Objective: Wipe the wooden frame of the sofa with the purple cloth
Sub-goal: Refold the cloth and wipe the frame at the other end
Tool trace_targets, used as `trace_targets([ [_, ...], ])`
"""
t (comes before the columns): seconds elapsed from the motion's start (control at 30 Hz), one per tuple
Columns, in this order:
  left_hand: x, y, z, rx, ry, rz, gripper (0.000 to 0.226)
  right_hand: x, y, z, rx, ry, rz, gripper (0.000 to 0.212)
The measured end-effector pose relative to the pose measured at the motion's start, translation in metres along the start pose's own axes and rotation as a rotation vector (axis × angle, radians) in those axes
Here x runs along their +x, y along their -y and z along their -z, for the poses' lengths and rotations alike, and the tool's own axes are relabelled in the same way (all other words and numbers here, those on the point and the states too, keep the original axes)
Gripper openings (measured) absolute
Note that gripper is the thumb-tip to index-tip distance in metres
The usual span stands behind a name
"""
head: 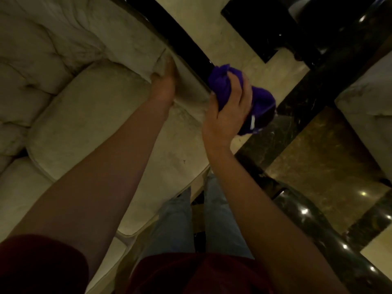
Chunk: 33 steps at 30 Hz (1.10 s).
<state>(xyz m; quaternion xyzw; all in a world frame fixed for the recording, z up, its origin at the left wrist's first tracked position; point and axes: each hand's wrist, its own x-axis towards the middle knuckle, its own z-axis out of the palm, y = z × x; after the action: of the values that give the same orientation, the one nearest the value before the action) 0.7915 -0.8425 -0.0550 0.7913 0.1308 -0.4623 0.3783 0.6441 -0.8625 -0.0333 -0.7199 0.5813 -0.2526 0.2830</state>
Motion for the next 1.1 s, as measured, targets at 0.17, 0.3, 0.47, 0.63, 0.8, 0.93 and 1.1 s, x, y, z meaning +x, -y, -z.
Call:
trace_targets([
  [0.17,0.03,-0.018,0.063,-0.443,-0.082,-0.029,0.074,0.012,0.034,-0.015,0.056,0.064,0.166,0.055],
  [0.3,0.049,-0.051,0.047,-0.49,-0.175,-0.108,0.086,0.044,0.062,-0.04,-0.02,0.054,0.328,0.065],
  [0.47,0.053,-0.049,0.057,-0.217,-0.1,-0.159,0.078,0.065,0.113,-0.079,-0.071,0.076,0.409,0.07],
  [0.63,0.051,-0.044,0.086,-0.111,0.036,-0.227,0.078,0.057,0.109,-0.071,-0.082,0.147,0.425,0.065],
  [0.8,0.064,-0.032,0.101,-0.215,0.037,-0.238,0.062,0.041,0.065,-0.031,-0.101,0.314,0.487,0.069],
  [0.93,0.081,-0.025,0.115,-0.384,-0.054,-0.15,0.054,0.056,0.075,-0.05,-0.153,0.332,0.65,0.065],
  [1.1,0.097,-0.064,0.142,-0.552,-0.465,-0.199,0.059,0.075,0.119,-0.088,-0.328,0.361,0.799,0.065],
])
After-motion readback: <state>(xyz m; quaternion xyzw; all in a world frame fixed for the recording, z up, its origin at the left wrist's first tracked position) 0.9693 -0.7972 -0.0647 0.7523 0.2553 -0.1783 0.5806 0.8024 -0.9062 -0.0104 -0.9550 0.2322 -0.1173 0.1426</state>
